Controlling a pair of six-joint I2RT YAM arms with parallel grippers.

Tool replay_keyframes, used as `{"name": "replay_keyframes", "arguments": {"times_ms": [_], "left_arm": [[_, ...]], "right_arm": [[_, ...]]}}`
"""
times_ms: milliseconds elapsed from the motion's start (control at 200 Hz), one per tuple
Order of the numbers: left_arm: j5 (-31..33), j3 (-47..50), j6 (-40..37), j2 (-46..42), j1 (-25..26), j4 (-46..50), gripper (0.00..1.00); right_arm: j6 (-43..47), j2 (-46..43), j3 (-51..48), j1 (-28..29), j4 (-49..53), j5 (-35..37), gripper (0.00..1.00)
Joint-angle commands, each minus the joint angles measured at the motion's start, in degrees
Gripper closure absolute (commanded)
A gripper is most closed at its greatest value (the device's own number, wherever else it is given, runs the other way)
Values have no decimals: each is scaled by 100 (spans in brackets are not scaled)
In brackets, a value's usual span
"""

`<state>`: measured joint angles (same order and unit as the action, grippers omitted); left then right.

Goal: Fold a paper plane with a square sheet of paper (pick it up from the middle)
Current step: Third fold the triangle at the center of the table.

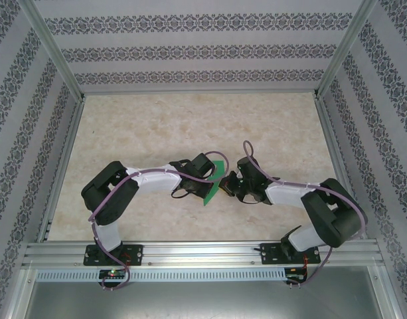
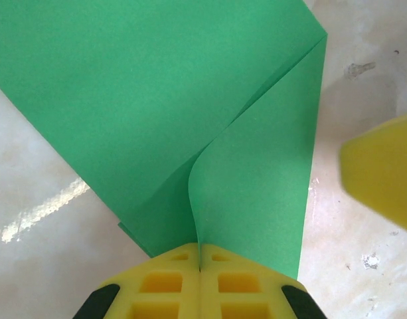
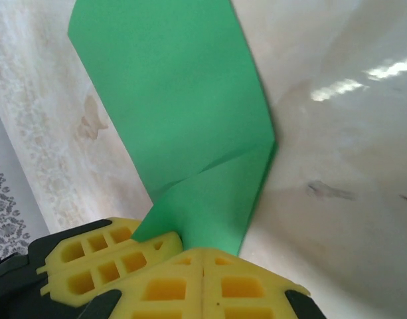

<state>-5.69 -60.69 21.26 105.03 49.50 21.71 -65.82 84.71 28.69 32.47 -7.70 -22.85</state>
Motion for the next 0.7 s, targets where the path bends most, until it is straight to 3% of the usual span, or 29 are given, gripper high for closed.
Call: {"name": "replay_keyframes", "arguments": {"times_ms": [0, 340, 570, 694], "left_arm": [[-2, 145, -27, 384, -56, 483, 100], [8, 126, -55, 411, -54, 553, 100], [26, 167, -86, 393, -54, 573, 100], [-1, 171, -78, 399, -54, 548, 100]], "right_arm": [[373, 371, 425, -48, -227, -396, 99], [975, 1254, 603, -159, 532, -146, 100], [1075, 553, 809, -541, 606, -542, 98], [1351, 632, 979, -721, 669, -757, 98]]}}
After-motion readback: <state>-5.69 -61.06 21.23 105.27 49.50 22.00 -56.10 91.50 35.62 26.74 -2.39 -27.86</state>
